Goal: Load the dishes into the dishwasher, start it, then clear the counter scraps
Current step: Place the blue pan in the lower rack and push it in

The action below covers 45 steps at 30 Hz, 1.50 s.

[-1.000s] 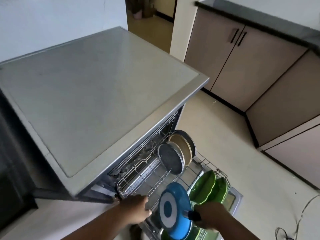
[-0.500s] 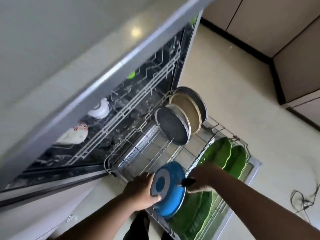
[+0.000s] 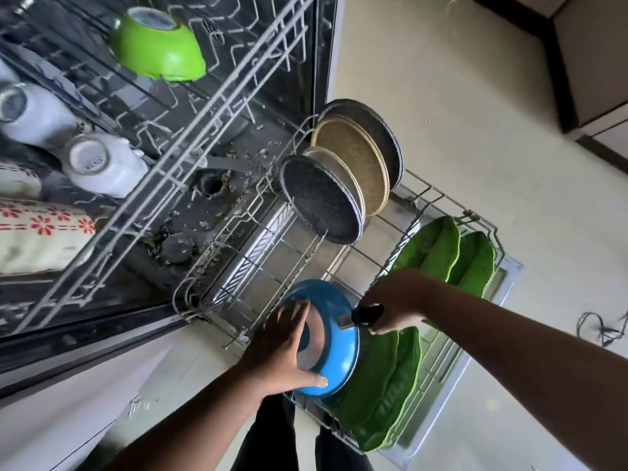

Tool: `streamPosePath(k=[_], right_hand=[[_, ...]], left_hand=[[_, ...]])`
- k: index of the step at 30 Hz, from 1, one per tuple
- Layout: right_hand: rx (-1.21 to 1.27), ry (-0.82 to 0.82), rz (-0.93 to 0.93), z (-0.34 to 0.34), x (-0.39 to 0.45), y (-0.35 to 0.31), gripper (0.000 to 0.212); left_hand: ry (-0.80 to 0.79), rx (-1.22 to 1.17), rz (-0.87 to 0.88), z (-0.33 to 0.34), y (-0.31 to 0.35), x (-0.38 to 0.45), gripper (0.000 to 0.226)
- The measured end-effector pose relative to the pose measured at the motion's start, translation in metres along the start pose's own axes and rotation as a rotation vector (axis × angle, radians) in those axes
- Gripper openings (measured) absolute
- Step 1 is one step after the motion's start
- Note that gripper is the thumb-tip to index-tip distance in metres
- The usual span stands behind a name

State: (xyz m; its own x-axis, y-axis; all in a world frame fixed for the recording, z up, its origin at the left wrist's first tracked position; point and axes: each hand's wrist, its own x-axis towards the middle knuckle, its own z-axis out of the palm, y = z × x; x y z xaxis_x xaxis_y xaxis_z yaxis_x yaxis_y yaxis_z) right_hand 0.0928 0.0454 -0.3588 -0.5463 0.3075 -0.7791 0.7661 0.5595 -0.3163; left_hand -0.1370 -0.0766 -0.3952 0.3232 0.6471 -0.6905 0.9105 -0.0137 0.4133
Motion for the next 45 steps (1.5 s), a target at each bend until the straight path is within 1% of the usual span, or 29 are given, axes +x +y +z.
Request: streamPosePath(k=[3, 7, 10, 14, 17, 20, 23, 25, 27, 31, 34, 39, 43, 45], right_hand=[[0.006, 0.009, -0.014, -0.002, 0.007, 0.007, 0.041], [0.062, -0.011, 0.017, 0.001, 0.010, 0.015, 0.046], [0.033, -0.058, 0.020, 0.002, 0.017, 0.022, 0.047], [0.010, -0.088, -0.006, 0.005, 0.033, 0.028, 0.047], [-0.028, -0.066, -0.043, 0.008, 0.044, 0.032, 0.046], [-0.132, -0.029, -0.087, 0.007, 0.060, 0.037, 0.048], [-0.248, -0.051, -0.121, 0.007, 0.076, 0.043, 0.044], [-0.279, -0.065, -0.116, 0.007, 0.084, 0.048, 0.042], [-0.309, -0.065, -0.096, 0.006, 0.090, 0.053, 0.043], [-0.403, -0.036, -0.045, 0.007, 0.099, 0.062, 0.046], [-0.372, -0.019, 0.000, 0.015, 0.103, 0.070, 0.044], [-0.286, 0.078, 0.044, 0.022, 0.108, 0.086, 0.042], [-0.249, 0.082, 0.078, 0.036, 0.116, 0.096, 0.041], [-0.240, 0.050, 0.114, 0.045, 0.119, 0.098, 0.043]], left_hand=[[0.016, -0.036, 0.050, -0.005, -0.006, 0.014, 0.135], [0.064, 0.008, 0.158, -0.011, -0.010, 0.025, 0.135], [0.037, 0.039, 0.189, -0.005, -0.009, 0.028, 0.134], [-0.013, 0.060, 0.151, 0.009, -0.004, 0.031, 0.130], [0.027, 0.084, 0.109, 0.019, -0.006, 0.034, 0.130], [0.008, 0.074, 0.092, 0.029, -0.011, 0.038, 0.124], [0.028, 0.079, 0.078, 0.035, -0.014, 0.041, 0.116], [0.038, 0.073, 0.049, 0.037, -0.015, 0.045, 0.114], [0.015, 0.073, 0.028, 0.039, -0.017, 0.050, 0.113], [-0.012, 0.091, 0.031, 0.039, -0.019, 0.058, 0.111], [-0.015, 0.100, 0.042, 0.040, -0.020, 0.063, 0.111], [-0.033, 0.096, 0.037, 0.041, -0.023, 0.068, 0.108], [-0.011, 0.113, 0.050, 0.041, -0.029, 0.070, 0.113], [-0.030, 0.072, 0.041, 0.041, -0.032, 0.071, 0.116]])
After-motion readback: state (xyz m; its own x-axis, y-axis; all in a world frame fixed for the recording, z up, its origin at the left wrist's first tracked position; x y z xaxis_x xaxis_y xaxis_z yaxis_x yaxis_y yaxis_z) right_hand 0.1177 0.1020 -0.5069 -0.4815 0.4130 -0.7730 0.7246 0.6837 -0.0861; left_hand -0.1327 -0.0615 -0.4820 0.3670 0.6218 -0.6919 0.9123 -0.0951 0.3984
